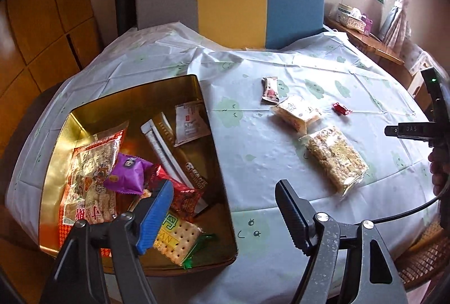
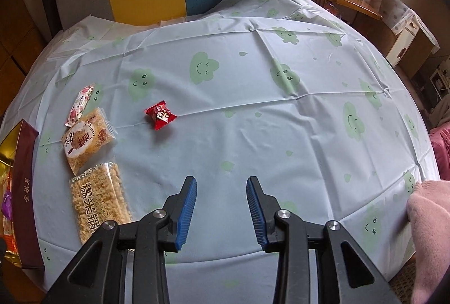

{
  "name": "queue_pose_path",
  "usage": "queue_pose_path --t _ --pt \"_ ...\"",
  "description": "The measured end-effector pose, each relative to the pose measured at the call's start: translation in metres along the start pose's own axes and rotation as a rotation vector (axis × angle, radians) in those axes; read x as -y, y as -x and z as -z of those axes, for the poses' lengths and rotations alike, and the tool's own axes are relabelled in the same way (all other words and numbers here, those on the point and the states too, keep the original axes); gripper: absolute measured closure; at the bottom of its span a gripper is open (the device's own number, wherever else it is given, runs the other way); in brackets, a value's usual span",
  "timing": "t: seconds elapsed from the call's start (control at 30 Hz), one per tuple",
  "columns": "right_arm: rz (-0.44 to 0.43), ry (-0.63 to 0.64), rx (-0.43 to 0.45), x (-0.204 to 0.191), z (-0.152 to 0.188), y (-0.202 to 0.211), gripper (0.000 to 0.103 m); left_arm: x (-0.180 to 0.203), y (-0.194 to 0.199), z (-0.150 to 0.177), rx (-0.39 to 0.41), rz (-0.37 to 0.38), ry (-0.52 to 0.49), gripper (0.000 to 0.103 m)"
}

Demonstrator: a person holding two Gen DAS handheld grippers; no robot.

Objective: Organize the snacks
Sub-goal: 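Move both tools away from the tray toward the snacks on the cloth, then grasp the pink floral wrapped packet with the left tool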

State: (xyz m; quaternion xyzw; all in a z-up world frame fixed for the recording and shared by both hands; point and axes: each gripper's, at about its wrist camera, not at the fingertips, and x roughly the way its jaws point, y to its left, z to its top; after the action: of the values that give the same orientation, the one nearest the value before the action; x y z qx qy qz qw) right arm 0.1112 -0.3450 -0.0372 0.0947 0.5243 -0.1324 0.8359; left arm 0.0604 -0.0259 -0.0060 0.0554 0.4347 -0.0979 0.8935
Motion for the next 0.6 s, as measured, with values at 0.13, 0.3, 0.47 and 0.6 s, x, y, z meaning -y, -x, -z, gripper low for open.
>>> queue_pose_path --t 0.13,0.3,0.47,0.6 --pt "-0.003 0.003 -0.003 -0.001 0.0 0.0 0.066 0.015 -0.007 -0.012 0.002 -0.003 -0.046 0.028" --pt "-0.009 0.005 0.001 -0.001 0.001 0.001 0.066 0.026 -0.026 -0.031 -0.027 0.008 -0.059 0.037" --pt "-0.02 0.011 0.0 -0.002 0.001 0.002 0.066 0.033 -0.044 -0.045 -0.053 0.024 -0.039 0.04" --pt "-0.03 0.019 0.001 -0.004 0.001 0.003 0.066 0.033 -0.059 -0.06 -0.074 0.035 -0.026 0.04"
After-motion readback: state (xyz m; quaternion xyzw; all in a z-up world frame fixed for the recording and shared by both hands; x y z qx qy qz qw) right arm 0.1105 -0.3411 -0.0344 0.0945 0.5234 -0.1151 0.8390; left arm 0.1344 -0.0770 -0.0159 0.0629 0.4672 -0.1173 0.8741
